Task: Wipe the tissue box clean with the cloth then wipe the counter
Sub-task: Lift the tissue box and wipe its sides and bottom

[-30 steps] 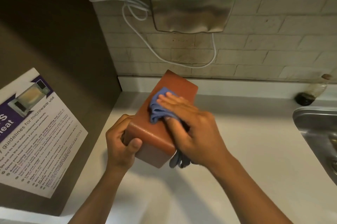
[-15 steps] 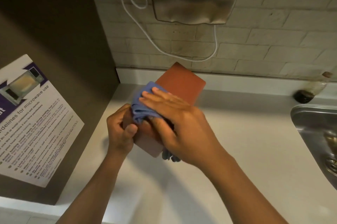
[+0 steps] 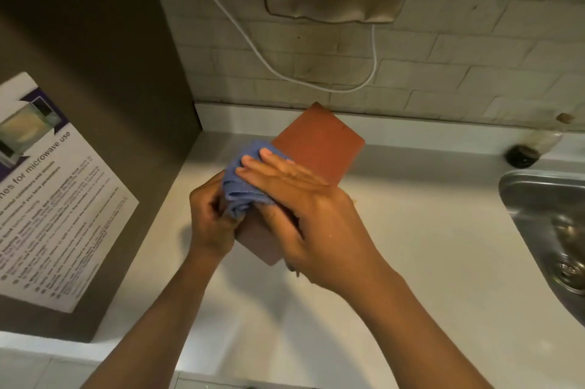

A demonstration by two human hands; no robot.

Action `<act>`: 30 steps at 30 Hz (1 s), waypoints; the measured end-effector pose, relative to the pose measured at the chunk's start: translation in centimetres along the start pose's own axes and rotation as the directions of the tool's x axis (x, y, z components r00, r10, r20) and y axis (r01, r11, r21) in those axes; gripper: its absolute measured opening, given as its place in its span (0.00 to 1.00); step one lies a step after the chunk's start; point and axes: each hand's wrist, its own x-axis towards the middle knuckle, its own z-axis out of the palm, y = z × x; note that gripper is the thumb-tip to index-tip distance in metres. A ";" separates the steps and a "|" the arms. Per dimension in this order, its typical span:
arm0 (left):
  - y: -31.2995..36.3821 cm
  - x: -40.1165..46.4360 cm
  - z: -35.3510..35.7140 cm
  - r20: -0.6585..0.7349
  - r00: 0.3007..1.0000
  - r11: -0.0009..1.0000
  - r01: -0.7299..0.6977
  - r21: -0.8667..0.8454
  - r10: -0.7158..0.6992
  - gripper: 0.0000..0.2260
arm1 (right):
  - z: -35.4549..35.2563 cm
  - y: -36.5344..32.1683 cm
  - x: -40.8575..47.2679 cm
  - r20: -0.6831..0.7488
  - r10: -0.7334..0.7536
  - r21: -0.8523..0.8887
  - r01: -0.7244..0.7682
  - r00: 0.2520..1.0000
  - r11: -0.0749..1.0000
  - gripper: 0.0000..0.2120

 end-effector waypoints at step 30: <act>-1.3 0.4 -0.7 0.018 0.997 0.996 0.081 -0.044 -0.080 0.24 | 0.3 4.0 1.4 -0.022 0.158 0.047 -0.157 0.987 0.986 0.18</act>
